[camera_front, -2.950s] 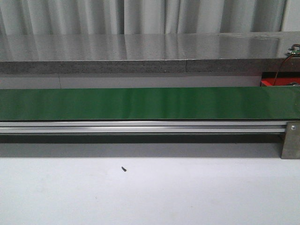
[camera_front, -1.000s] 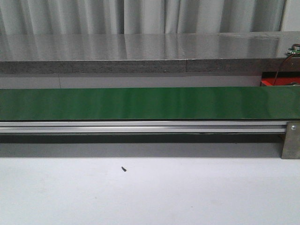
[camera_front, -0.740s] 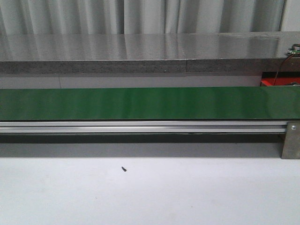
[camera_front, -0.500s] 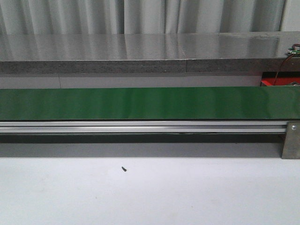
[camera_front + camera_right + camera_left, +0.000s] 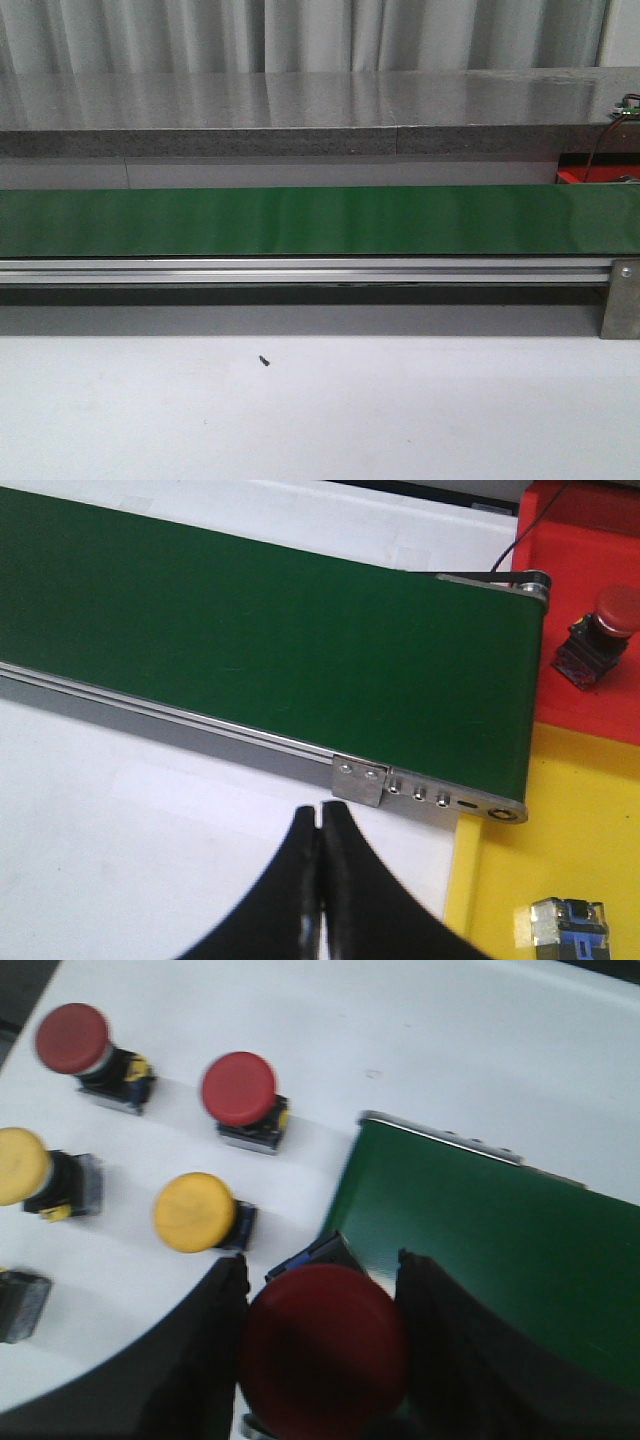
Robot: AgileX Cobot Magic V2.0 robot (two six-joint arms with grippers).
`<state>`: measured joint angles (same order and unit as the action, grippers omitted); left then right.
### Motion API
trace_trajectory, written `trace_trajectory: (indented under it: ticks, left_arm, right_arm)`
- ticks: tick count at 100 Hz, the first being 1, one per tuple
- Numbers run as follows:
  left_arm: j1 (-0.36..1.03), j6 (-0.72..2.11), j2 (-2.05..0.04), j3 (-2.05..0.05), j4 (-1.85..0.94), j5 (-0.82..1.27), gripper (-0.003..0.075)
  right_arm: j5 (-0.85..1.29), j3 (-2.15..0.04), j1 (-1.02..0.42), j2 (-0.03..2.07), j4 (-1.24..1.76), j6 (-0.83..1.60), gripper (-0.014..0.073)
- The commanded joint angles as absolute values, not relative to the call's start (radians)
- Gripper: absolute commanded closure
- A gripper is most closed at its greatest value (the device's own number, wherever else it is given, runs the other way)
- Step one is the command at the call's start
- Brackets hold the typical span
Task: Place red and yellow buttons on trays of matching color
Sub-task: 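Carry the red button over the belt's near end and lower it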
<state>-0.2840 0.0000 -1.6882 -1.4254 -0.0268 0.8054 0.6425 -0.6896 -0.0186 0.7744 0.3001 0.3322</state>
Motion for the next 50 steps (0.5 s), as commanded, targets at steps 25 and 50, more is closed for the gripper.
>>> trace_trajectory:
  ticks: [25, 50]
  left_arm:
    - [-0.178, 0.000, -1.687, -1.461, -0.064, 0.785, 0.0625]
    - [-0.176, 0.018, -1.732, -1.457, -0.077, 0.808, 0.0526]
  right_arm:
    - [0.586, -0.714, -0.020, 0.767, 0.315, 0.339, 0.0690]
    - [0.586, -0.714, -0.020, 0.767, 0.315, 0.339, 0.0690]
